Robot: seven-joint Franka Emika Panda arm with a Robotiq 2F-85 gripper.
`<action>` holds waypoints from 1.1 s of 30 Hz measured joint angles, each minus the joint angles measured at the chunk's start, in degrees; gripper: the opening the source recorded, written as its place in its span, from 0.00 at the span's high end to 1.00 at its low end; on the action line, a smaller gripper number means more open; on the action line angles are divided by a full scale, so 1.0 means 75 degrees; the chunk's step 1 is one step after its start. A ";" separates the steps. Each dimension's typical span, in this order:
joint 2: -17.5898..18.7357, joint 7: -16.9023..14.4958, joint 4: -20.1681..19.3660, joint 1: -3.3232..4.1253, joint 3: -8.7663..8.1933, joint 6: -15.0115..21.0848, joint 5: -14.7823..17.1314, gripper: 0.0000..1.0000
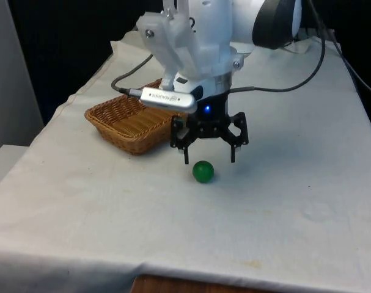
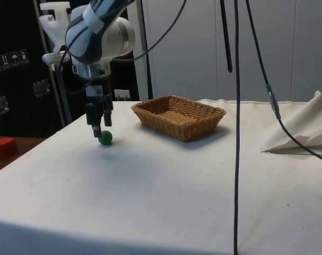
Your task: Pick up the ball and place it into the basket.
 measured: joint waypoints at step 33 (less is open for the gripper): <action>0.0886 -0.0756 0.0726 -0.0176 -0.0229 0.0015 0.0565 1.00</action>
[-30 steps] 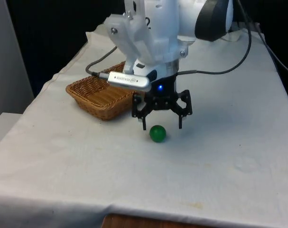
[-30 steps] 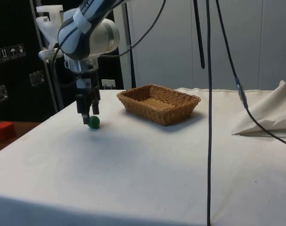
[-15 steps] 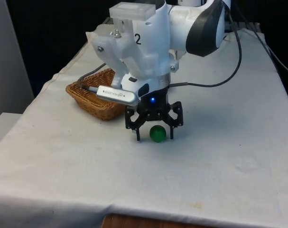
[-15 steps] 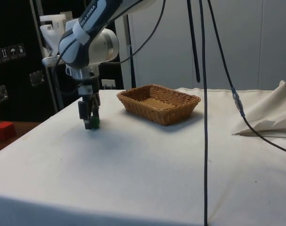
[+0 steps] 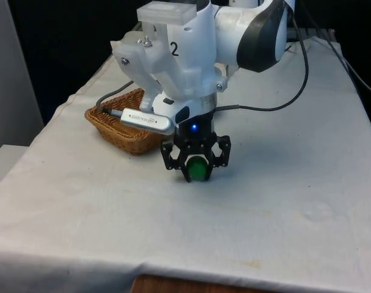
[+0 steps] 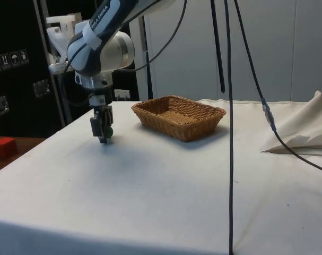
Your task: Pick up the ball and place it into the basket.
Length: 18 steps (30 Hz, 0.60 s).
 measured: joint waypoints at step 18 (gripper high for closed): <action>-0.1184 -0.0497 -0.0993 0.0168 -0.0191 -0.0168 -0.0153 1.00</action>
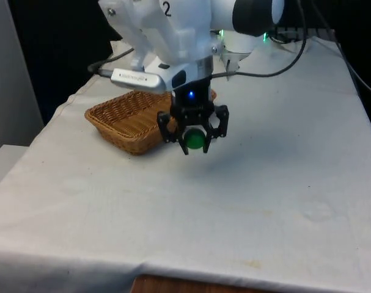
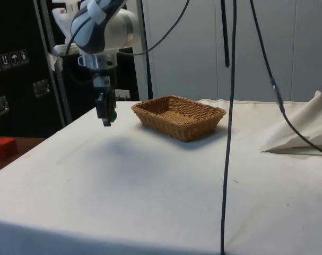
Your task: Pick up the ball and place it into the basket.
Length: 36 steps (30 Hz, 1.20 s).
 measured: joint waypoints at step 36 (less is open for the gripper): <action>-0.2498 -0.0565 -0.1620 0.0099 -0.0817 -0.0611 -0.0665 1.00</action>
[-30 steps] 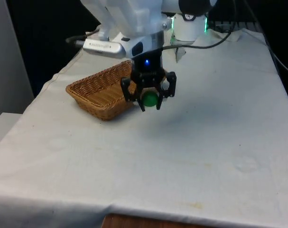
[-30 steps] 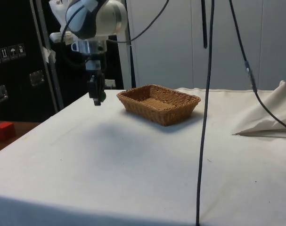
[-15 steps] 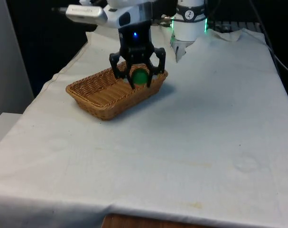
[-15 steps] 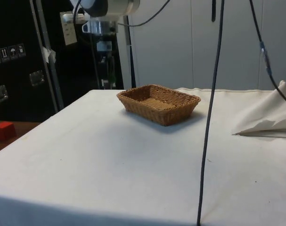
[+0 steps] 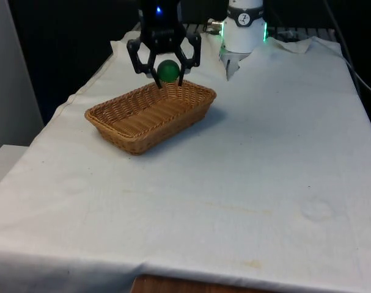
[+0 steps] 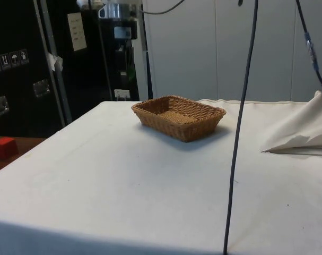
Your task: Pick up the ball and place it into the basket.
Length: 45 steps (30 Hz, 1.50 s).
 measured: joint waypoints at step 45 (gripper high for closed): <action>-0.0138 -0.0955 -0.2361 -0.0031 -0.0504 0.1131 0.0336 1.00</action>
